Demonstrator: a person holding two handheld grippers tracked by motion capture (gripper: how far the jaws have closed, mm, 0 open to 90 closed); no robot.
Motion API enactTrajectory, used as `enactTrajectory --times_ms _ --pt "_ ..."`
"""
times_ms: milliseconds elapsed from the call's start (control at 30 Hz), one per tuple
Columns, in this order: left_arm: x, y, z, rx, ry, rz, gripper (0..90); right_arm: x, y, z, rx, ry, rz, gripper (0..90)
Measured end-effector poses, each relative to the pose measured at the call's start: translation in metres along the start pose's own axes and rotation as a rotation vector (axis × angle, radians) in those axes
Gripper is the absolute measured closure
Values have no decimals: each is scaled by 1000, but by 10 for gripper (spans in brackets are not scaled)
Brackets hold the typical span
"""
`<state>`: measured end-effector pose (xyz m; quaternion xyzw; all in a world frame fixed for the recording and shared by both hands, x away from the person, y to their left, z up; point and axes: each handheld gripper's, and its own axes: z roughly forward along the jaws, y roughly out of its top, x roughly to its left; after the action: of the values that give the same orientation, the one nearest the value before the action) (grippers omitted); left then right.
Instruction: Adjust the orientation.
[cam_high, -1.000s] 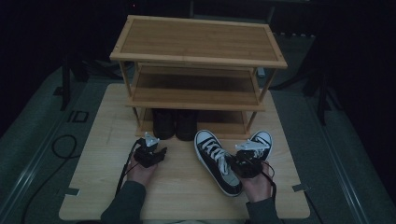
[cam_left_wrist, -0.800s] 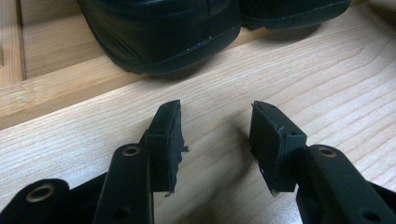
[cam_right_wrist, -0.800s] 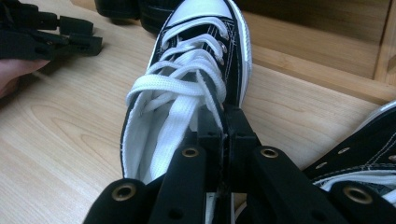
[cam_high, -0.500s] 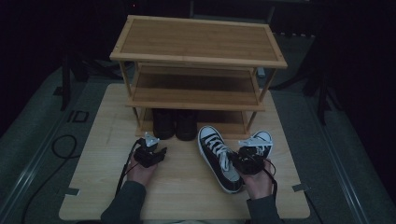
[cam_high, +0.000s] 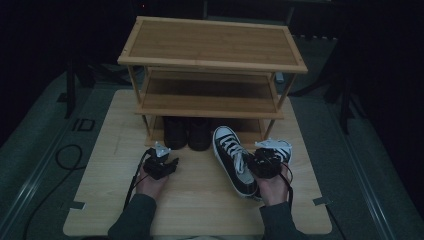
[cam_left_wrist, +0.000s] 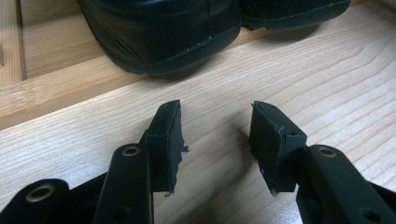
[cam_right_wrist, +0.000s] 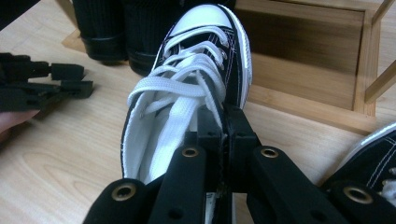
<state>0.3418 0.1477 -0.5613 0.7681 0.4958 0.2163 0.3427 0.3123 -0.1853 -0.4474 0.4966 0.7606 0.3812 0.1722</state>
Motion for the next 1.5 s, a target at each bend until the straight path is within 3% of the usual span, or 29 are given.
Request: enactTrajectory --times_ms 667,1067,1500 --pt "0 0 0 3 -1 2 542 -12 19 22 -19 -55 32 875" --pt "0 0 0 1 -1 0 542 -10 27 11 -39 -56 3 875" --pt "0 0 0 2 0 1 542 -9 32 -13 -43 -4 -55 875"
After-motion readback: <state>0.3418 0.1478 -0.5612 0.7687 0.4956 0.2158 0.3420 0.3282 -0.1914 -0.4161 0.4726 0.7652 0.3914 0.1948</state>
